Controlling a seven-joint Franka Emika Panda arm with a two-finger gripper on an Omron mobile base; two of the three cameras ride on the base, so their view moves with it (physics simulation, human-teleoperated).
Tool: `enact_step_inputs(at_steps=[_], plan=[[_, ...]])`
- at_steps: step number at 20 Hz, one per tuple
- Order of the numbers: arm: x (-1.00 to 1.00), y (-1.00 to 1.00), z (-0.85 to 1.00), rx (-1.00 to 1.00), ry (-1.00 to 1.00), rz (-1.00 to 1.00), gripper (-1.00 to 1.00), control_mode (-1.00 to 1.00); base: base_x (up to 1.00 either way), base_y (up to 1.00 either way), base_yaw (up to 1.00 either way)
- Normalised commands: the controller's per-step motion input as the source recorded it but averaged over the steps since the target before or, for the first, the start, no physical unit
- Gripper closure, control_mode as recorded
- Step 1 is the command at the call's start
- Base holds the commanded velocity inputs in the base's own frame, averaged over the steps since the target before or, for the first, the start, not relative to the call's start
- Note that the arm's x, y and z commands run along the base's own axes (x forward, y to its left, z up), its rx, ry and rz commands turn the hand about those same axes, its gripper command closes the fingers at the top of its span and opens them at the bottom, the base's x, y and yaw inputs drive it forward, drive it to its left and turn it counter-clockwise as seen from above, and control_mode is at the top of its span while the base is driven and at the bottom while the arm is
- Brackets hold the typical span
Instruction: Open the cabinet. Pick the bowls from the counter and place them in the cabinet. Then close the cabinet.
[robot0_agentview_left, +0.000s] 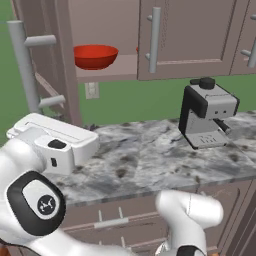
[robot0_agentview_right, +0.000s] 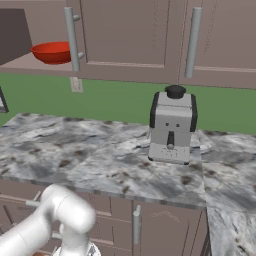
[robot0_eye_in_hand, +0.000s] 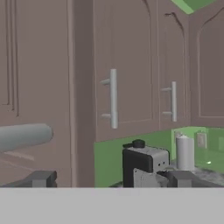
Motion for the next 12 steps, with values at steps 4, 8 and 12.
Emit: enact_step_inputs(at_steps=[4, 8, 12], plan=[[0.22, -0.56, -0.28, 0.0, -0.02, 0.0, -1.0, -1.0, 0.0, 0.0, 0.0], [0.39, -0.43, -0.28, 0.0, -0.01, 0.0, -1.0, -1.0, 0.0, 0.0, 0.0], [0.54, -0.38, -0.25, 0.0, -0.02, 0.0, -1.0, -1.0, 0.0, 0.0, 0.0]])
